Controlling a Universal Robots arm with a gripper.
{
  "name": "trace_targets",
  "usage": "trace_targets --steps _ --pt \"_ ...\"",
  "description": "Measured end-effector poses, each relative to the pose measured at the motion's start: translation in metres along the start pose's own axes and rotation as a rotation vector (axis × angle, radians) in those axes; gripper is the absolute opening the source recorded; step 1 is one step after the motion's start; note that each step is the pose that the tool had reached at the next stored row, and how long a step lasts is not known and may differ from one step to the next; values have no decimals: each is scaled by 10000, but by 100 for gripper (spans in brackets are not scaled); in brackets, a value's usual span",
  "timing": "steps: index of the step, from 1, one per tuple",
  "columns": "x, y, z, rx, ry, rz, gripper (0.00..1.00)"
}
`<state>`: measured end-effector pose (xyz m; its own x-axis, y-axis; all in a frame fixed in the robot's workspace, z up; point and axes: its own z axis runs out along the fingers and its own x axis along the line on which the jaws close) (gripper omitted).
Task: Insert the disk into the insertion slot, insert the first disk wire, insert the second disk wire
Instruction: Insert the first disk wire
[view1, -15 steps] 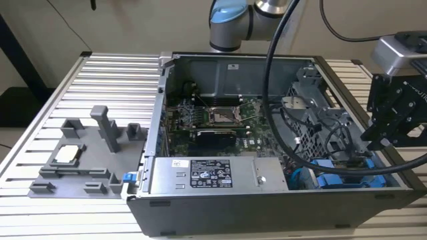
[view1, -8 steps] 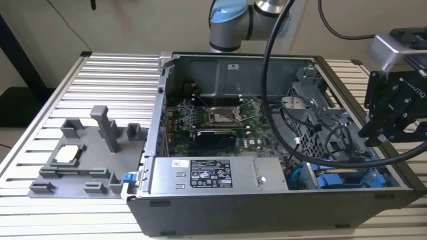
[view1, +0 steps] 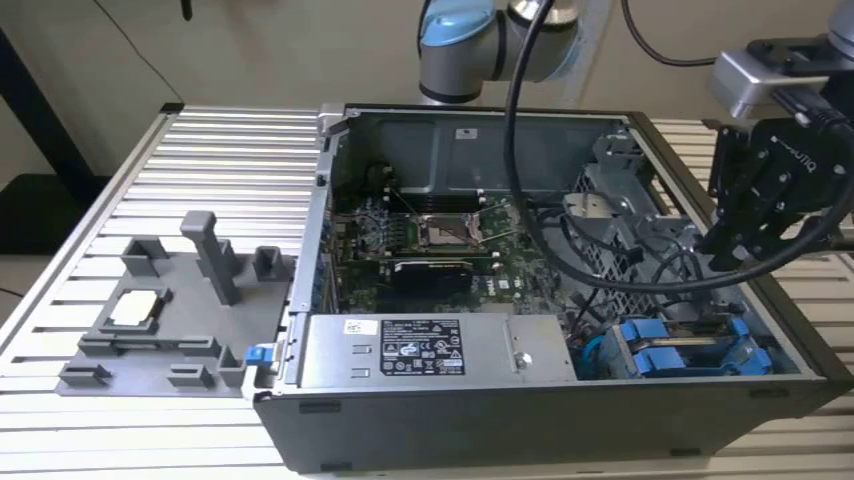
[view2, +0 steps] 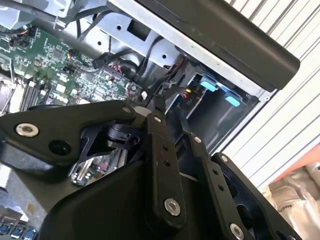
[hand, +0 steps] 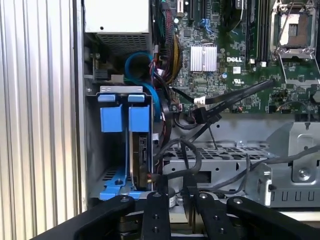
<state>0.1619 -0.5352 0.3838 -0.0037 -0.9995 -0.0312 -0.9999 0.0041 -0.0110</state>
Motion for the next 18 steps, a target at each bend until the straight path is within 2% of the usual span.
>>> trace_targets --steps 2,5,18 --pt "-53 13 2 -1 0 0 27" --pt "-77 50 4 0 1 0 27" --pt "-108 501 13 83 0 -3 27"
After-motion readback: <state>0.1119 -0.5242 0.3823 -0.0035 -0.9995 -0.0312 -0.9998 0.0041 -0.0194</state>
